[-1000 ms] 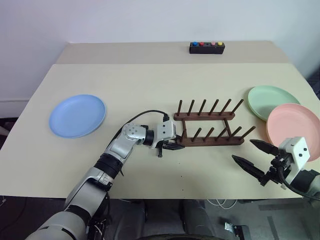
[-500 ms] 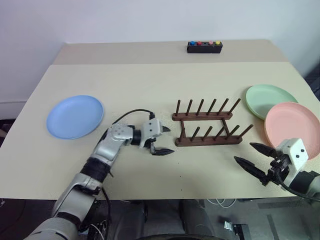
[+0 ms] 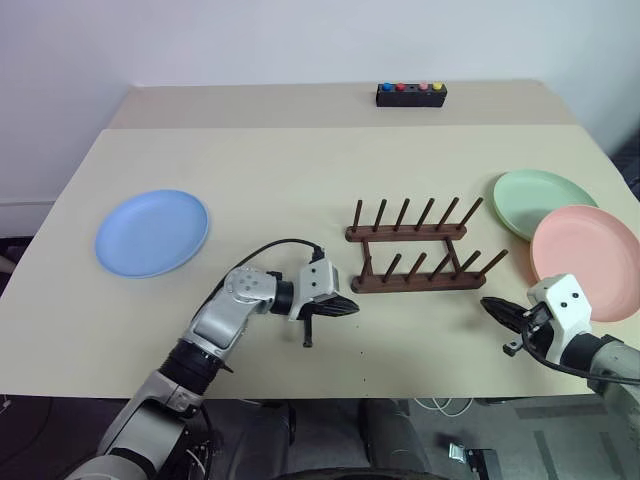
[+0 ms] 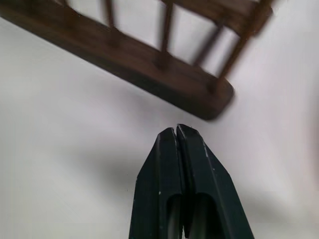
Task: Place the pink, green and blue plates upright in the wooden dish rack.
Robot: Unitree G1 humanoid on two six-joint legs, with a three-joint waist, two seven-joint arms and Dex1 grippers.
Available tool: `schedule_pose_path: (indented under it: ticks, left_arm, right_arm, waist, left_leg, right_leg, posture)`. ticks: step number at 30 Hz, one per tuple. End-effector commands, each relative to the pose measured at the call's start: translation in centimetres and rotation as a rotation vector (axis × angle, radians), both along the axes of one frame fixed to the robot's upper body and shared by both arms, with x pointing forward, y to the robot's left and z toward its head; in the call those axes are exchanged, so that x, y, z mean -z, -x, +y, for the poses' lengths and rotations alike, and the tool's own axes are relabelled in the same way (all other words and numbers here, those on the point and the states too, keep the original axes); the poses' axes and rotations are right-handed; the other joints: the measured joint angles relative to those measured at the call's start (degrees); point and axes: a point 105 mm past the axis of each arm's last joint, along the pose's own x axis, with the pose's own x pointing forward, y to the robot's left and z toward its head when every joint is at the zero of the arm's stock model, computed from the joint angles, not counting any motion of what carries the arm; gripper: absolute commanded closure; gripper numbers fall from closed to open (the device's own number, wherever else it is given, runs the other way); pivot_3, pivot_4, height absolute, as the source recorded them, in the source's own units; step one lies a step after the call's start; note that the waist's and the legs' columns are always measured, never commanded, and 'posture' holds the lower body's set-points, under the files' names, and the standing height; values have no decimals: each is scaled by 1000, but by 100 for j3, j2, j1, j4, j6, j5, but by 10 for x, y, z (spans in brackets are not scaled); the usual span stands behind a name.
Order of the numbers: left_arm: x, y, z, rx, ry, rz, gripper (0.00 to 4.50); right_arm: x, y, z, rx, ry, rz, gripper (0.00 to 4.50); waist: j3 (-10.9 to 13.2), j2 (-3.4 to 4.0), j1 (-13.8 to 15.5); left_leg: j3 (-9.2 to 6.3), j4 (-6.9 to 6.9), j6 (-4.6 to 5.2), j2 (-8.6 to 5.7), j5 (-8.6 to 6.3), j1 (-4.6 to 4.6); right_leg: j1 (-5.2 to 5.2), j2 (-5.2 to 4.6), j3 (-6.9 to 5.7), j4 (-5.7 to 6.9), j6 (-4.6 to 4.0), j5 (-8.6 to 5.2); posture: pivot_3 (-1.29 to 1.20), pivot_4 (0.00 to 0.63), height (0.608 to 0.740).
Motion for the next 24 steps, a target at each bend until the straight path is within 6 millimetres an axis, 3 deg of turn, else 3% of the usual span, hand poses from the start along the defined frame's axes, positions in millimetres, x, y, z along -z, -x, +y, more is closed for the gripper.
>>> schedule_pose_path:
  ticks: [1,8,24]
  left_arm:
    - [-3,-1,-4,0,-14,-39,4468]
    - [-3,-17,-11,-83,6,-93,4468]
    - [3,-57,-3,-303,9,-177,4468]
  right_arm:
    - [-1,-7,1,-3,46,-26,4500]
    - [4,-23,3,13,63,-51,4500]
    - [8,-55,3,1,81,-111,4500]
  waist:
    - [0,0,-1]
    - [0,0,11]
    - [-1,-1,-14]
  left_leg:
    - [0,0,0,0,0,0]
    - [0,5,0,-1,0,1]
    - [2,2,0,-1,0,42]
  right_leg:
    - [0,0,0,0,0,0]
    - [5,0,0,-1,1,1]
    - [39,0,1,0,1,1]
  posture:
    - [0,150,740]
    - [0,150,740]
    - [0,150,740]
